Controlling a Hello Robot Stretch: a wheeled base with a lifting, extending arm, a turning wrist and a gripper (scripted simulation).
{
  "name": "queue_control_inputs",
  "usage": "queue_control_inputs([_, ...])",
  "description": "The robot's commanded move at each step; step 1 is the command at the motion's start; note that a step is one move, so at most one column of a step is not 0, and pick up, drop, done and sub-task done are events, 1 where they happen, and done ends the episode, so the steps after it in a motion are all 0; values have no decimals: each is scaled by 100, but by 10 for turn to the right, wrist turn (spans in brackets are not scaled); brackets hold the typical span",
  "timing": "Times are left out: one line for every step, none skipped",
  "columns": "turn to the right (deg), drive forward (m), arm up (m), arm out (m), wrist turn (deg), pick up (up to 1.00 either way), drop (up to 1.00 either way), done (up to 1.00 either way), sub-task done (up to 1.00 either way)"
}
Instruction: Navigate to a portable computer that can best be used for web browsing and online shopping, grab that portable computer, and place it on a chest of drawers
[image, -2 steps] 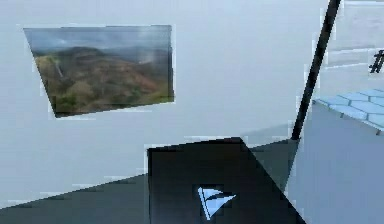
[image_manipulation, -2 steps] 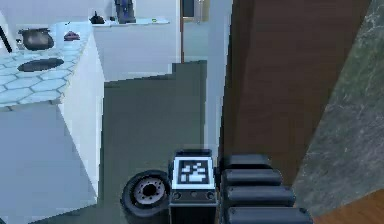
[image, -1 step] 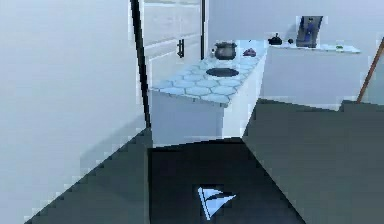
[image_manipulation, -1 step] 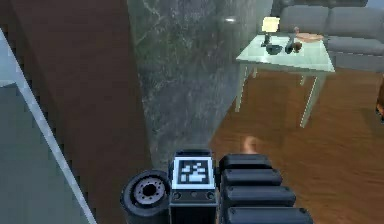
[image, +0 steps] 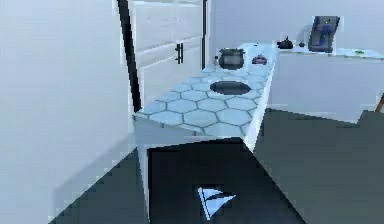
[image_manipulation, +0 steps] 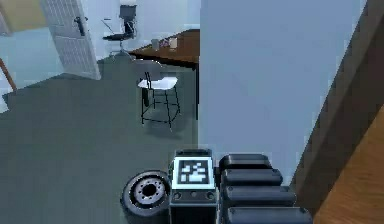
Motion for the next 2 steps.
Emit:
queue_control_inputs([450, 0, 0, 0, 0, 0, 0, 0, 0])
queue_control_inputs([60, 0, 0, 0, 0, 0, 0, 0, 0])
